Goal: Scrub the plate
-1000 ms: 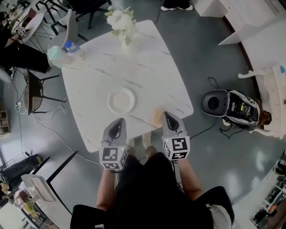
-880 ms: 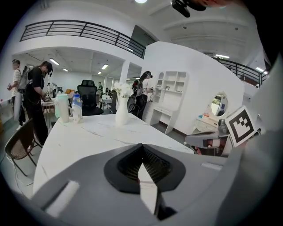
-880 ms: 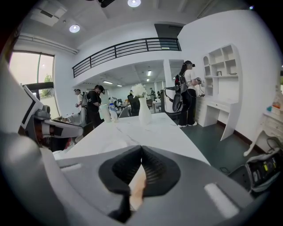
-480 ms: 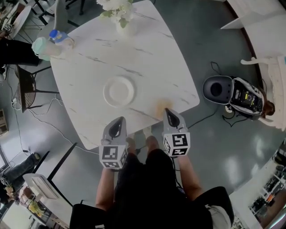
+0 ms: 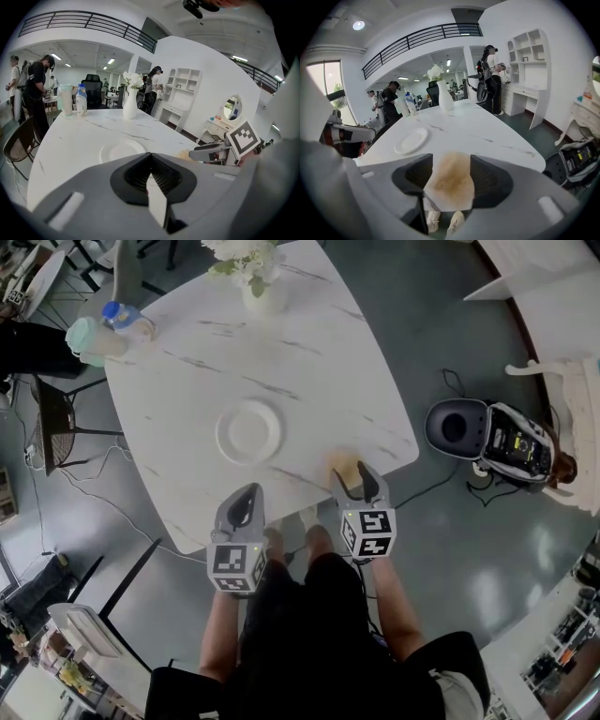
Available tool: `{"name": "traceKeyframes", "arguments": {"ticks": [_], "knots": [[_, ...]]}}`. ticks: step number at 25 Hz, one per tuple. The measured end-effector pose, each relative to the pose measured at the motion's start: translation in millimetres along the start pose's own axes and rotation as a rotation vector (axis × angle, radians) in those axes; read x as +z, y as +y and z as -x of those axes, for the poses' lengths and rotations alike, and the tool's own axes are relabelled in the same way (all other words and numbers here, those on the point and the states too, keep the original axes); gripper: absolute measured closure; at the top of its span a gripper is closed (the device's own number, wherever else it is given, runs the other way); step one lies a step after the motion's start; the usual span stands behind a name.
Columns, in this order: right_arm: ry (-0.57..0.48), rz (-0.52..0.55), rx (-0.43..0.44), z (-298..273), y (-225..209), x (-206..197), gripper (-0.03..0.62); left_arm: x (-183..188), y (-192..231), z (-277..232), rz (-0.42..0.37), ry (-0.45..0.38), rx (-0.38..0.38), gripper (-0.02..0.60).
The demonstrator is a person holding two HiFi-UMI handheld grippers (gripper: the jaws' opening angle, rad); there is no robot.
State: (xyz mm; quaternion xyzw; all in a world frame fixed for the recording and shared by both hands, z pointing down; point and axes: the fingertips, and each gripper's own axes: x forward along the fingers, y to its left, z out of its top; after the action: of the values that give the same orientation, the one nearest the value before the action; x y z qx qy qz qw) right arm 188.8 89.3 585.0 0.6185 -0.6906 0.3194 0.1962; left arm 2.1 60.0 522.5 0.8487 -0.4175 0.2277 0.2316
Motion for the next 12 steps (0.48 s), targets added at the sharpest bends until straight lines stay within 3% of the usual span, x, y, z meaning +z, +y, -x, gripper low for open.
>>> {"name": "traceKeyframes", "arguments": {"ticks": [9, 12], "knots": [[0.069, 0.006, -0.007, -19, -7, -10, 0.355, -7, 5, 1, 0.019, 0.009, 0.022, 0.574], [0.094, 0.017, -0.015, -22, -9, -13, 0.382, -11, 9, 1, 0.030, 0.016, 0.029, 0.574]]}}
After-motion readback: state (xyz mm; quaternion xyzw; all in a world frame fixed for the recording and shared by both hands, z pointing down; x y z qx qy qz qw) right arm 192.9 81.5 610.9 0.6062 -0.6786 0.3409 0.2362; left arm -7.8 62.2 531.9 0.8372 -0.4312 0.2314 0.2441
